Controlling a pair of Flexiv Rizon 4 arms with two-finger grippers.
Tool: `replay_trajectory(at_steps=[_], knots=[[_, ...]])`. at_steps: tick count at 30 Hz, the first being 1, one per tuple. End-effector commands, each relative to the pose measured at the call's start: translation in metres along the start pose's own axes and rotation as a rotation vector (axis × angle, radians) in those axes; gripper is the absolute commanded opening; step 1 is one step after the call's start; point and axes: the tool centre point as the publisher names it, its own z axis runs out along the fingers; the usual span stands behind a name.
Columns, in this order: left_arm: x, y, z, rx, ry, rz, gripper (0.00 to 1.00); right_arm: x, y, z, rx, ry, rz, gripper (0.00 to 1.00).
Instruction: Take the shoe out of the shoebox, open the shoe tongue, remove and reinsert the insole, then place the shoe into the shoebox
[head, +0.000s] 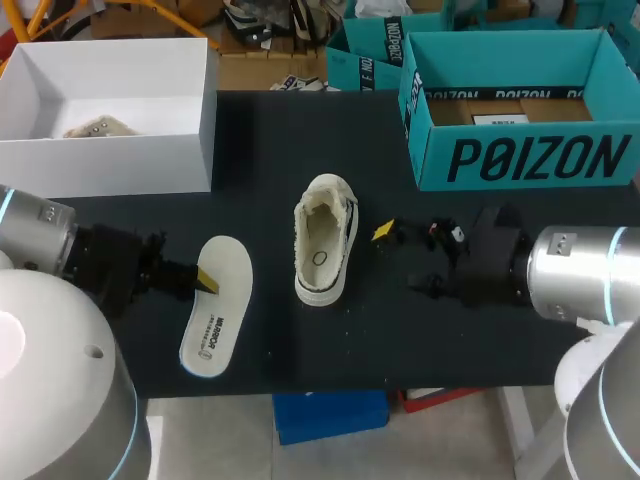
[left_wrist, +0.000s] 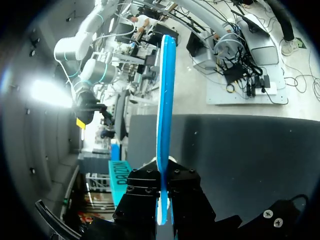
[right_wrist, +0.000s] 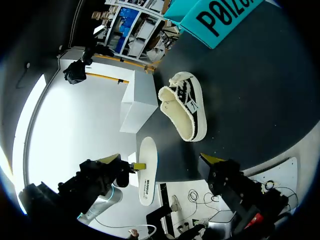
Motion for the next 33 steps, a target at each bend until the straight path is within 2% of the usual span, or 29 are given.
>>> replay_trajectory(at_steps=[1,11,33], knots=[[-0.001,-0.005,-0.005,0.018,0.011,0.007,0.00,0.004,-0.008,-0.013,-0.085,-0.049,0.004,1.00],[-0.003,-0.014,0.004,0.071,-0.002,0.016,0.00,0.007,-0.019,-0.032,-0.060,-0.068,0.003,1.00],[-0.018,-0.028,0.033,0.191,0.004,0.049,0.00,0.007,-0.039,-0.067,-0.086,-0.111,0.021,1.00]])
